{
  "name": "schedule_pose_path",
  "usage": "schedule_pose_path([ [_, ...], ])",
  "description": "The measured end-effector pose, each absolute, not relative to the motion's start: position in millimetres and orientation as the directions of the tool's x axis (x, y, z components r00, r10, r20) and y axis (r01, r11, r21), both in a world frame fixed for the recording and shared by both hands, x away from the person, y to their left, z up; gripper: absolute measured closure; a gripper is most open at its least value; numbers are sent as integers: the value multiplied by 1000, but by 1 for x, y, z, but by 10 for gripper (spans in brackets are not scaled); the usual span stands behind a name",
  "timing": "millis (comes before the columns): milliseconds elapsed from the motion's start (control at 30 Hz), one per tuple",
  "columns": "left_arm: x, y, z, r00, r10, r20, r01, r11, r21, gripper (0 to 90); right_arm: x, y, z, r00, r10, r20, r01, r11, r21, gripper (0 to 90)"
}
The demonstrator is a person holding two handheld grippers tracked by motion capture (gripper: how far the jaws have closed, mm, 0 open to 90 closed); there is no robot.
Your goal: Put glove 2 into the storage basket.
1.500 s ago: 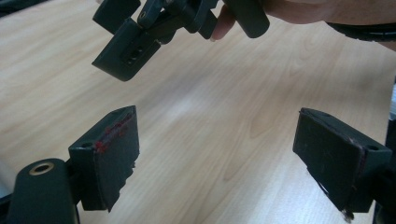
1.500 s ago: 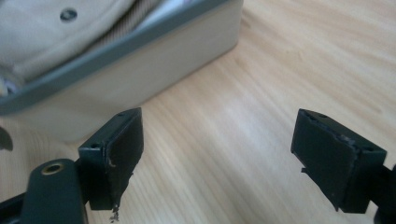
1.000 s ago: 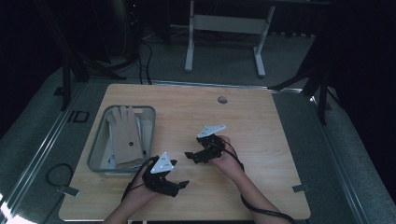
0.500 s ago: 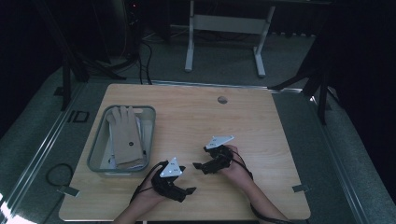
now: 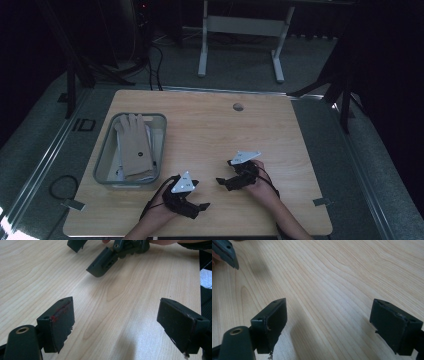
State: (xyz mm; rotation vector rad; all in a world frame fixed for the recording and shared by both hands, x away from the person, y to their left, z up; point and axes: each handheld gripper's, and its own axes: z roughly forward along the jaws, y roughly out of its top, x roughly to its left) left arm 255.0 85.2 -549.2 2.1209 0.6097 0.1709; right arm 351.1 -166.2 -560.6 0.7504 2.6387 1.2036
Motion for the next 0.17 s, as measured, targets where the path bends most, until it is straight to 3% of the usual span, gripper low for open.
schedule_pose_path([
  [167,255,87,-549,866,488,-105,361,-466,808,146,351,-167,-561,-863,502,62,370,544,753,149],
])
